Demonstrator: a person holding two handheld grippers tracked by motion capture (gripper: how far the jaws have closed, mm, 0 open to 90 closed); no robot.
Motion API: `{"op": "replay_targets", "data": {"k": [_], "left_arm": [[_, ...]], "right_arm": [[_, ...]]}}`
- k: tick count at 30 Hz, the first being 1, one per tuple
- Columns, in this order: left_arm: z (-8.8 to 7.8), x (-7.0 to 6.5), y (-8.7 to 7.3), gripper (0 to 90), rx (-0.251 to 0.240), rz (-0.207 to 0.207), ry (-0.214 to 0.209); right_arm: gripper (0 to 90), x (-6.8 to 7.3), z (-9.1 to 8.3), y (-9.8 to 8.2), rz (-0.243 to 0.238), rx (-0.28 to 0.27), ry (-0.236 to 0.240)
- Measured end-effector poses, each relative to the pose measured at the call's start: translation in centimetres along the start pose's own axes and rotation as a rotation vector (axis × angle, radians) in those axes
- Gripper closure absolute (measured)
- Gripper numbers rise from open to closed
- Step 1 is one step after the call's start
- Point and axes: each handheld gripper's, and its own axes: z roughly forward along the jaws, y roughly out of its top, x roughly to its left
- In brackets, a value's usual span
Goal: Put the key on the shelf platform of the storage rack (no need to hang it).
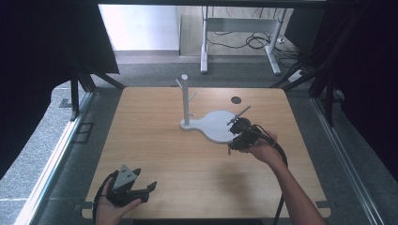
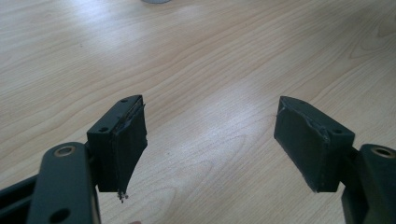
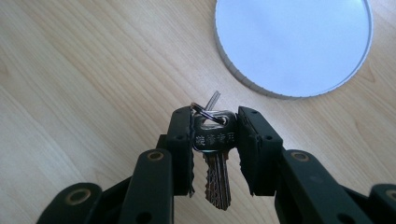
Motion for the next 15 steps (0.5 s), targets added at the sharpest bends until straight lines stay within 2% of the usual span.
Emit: {"op": "replay_targets", "data": {"k": [8,15], "left_arm": [[-0.3,0.3,-0.1,25.6,-0.007,-0.007,0.004],[-0.4,0.3,0.0,25.6,-0.016,-0.013,-0.012]], "right_arm": [[68.0,-0.8,0.3,1.3,0.012,0.005,0.002],[68.0,-1.5,0.7,2.4,0.026,0.013,0.008]]}}
